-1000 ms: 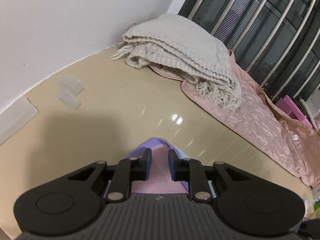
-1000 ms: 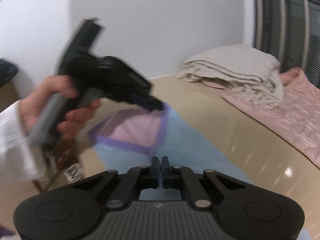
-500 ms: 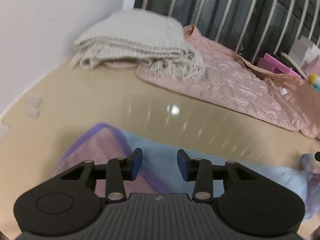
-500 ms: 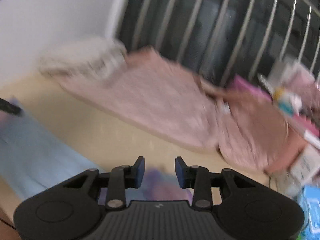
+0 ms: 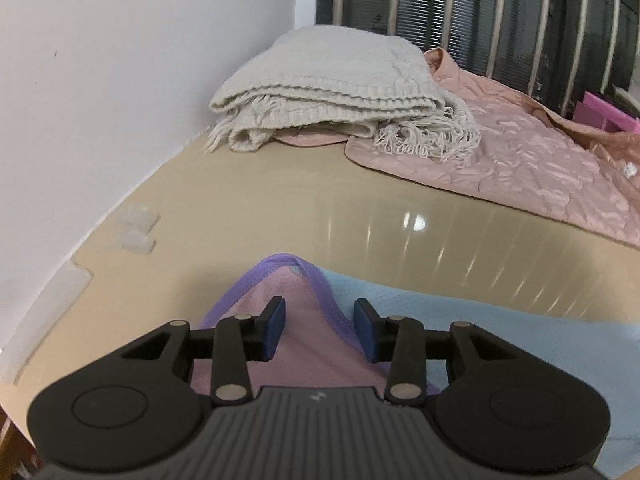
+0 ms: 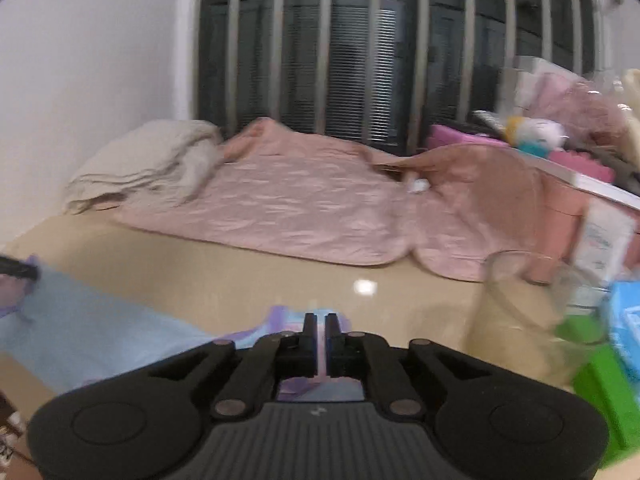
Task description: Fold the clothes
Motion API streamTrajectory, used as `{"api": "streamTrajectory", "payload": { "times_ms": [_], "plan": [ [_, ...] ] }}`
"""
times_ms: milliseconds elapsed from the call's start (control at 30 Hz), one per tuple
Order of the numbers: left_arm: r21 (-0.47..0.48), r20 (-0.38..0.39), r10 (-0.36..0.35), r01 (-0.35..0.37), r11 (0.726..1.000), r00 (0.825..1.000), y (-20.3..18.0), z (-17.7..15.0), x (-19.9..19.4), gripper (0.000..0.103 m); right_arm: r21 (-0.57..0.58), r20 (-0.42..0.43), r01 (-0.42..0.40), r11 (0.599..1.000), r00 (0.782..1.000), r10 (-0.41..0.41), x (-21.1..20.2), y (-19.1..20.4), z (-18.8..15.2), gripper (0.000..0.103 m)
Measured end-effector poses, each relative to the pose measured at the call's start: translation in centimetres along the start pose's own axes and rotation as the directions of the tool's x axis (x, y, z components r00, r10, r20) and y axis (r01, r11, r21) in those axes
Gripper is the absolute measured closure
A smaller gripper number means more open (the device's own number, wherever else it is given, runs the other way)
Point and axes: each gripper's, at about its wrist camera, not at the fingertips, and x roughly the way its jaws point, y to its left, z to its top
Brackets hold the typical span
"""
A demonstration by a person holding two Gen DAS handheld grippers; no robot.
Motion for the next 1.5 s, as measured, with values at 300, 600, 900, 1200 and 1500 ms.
{"api": "streamTrajectory", "payload": {
  "times_ms": [300, 600, 900, 1200, 1500],
  "plan": [
    [0.117, -0.015, -0.098, 0.099, 0.988, 0.995, -3.8, -1.4, -1.4, 0.065, 0.049, -0.104, 0.002, 0.999, 0.995, 0.003, 3.7, 0.5, 0.3, 0.102],
    [0.139, -0.018, -0.072, 0.074, 0.987, 0.997, -3.5, -1.7, -1.0, 0.063, 0.142, 0.177, 0.058, 0.988, 0.981, -0.083, -8.2, -2.3, -5.4, 0.103],
    [0.114, -0.014, -0.068, 0.069, 0.991, 0.998, -3.1, -1.0, -2.3, 0.062, 0.156, 0.072, 0.102, 0.983, 0.991, -0.114, -9.4, -1.5, -9.5, 0.090],
    [0.276, 0.033, -0.134, 0.119, 0.954, 0.990, -8.7, -1.8, -2.7, 0.058, 0.102, 0.127, 0.090, 0.991, 0.987, -0.103, -5.6, -1.4, -3.7, 0.062],
    [0.217, -0.003, -0.139, 0.136, 0.967, 0.990, -7.5, -2.8, -1.8, 0.053, 0.273, -0.004, 0.132, 0.953, 0.991, -0.136, -2.6, -4.3, -6.5, 0.098]
  ]
}}
